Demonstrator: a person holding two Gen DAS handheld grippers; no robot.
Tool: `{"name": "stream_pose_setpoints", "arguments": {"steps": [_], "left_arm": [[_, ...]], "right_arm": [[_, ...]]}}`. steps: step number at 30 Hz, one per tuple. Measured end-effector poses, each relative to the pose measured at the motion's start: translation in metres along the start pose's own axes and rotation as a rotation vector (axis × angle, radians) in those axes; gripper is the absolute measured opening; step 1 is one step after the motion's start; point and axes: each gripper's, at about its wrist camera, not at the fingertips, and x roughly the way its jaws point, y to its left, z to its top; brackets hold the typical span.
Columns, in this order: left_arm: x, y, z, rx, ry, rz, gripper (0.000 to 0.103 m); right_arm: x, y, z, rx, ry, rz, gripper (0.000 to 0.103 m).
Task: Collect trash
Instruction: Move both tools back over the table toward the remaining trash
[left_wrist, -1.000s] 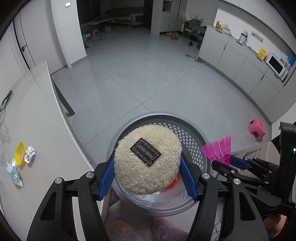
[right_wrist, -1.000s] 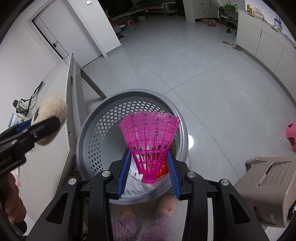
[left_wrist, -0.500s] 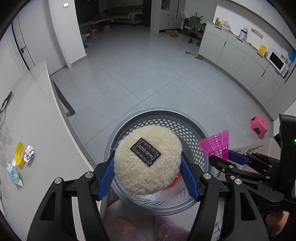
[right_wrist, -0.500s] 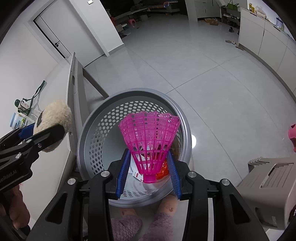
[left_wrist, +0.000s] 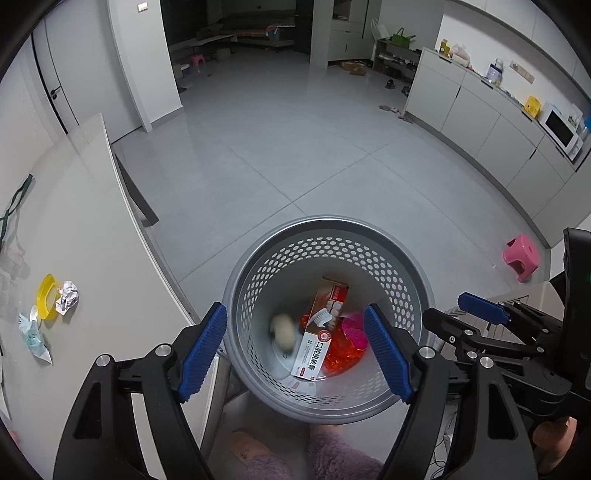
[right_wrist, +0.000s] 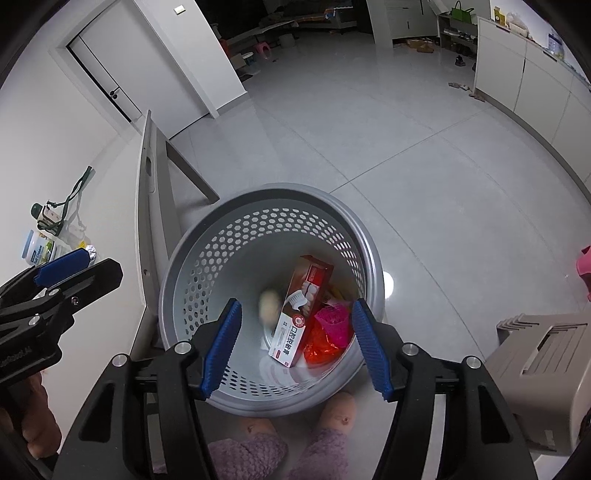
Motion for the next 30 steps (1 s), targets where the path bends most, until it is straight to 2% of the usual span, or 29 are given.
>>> {"name": "stream_pose_setpoints", "arguments": {"steps": [16, 26, 30], "left_arm": [[-0.013, 0.002, 0.005, 0.030, -0.022, -0.012, 0.075], [-0.043, 0.015, 0.010, 0.035, -0.083, -0.002, 0.075], [-0.059, 0.032, 0.007, 0.024, -0.109, 0.010, 0.075]], "right_arm": [[-0.010, 0.005, 0.005, 0.030, -0.034, -0.001, 0.060], [-0.031, 0.020, 0.012, 0.018, -0.086, -0.007, 0.061], [-0.036, 0.035, 0.016, 0.003, -0.096, -0.004, 0.061]]}}
